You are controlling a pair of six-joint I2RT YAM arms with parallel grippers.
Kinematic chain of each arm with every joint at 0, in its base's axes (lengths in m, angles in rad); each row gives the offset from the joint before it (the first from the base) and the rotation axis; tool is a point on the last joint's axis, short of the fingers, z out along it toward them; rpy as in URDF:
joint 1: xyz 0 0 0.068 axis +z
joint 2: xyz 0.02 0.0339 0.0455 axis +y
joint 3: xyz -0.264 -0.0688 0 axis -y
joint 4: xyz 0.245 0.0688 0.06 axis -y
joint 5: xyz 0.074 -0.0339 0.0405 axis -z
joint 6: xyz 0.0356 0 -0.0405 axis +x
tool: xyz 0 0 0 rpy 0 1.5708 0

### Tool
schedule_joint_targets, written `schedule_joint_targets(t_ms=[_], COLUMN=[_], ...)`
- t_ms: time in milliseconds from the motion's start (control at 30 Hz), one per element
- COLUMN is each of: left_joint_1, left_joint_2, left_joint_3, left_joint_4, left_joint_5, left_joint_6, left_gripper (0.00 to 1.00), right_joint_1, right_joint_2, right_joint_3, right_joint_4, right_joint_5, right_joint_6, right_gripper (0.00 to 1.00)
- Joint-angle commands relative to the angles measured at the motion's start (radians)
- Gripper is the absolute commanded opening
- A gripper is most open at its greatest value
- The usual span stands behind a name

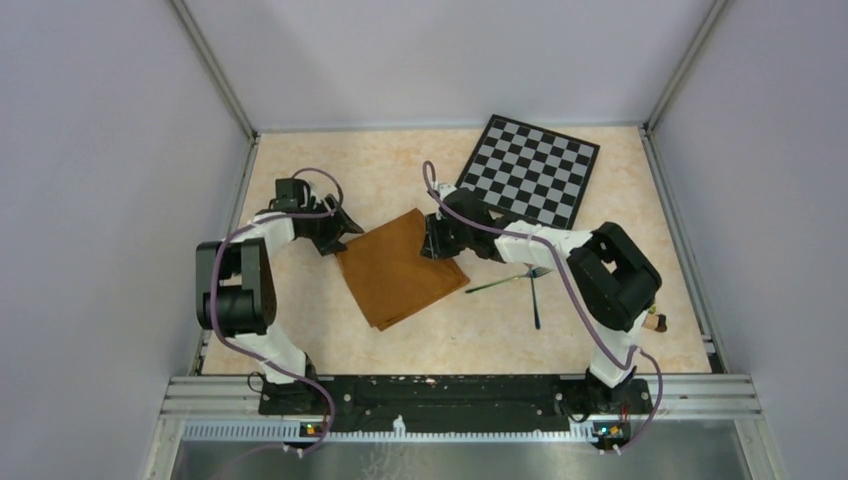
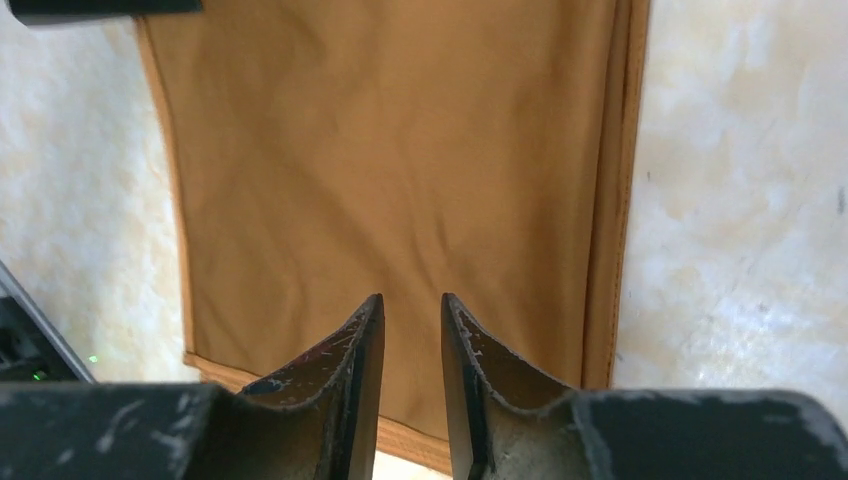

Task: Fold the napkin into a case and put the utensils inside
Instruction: Move the lower triangle-folded napkin to the center of the board.

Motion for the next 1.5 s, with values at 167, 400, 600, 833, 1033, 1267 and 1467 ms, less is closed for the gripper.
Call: schedule_joint_targets(t_ms=[167,400,600,833,1033,1267,1467], left_joint_1=[0.005,-0.013,-0.012,-0.013,-0.013,-0.015,-0.015], left_joint_2=[0.088,0.013,-0.055,-0.174,-0.201,-0.084,-0.014], left_joint_3=[0.014,0.053,0.050,0.047,-0.029,-0.047,-0.050], left_joint_4=[0.008,-0.049,-0.093,-0.169,-0.130,-0.045,-0.032], left_joint_5=[-0.072,-0.065,-0.015,-0.067,-0.030,-0.056,-0.134], left_joint_6=[0.045,0.087,0.119,0.183,0.174,0.099,0.077], left_gripper=[0.72,0.78,0.87,0.91,0.87,0.72,0.64], right_joint_1=[-0.016,0.000,-0.002,-0.003,-0.003,0.003,0.001], right_joint_2=[-0.041,-0.132,-0.139,-0.145,-0.183,-0.186,-0.164], right_joint_3=[-0.153,-0.139,-0.207,-0.266,-0.251,-0.191,-0.207], right_joint_4=[-0.015,-0.093,-0.074,-0.114,-0.124,-0.112,-0.111], right_joint_5=[0.079,0.064,0.095,0.301,0.311,0.229,0.308], right_joint_6=[-0.028,-0.050,-0.034,-0.068,-0.047,-0.040,-0.079], right_gripper=[0.27,0.28,0.29,0.30,0.30,0.30,0.30])
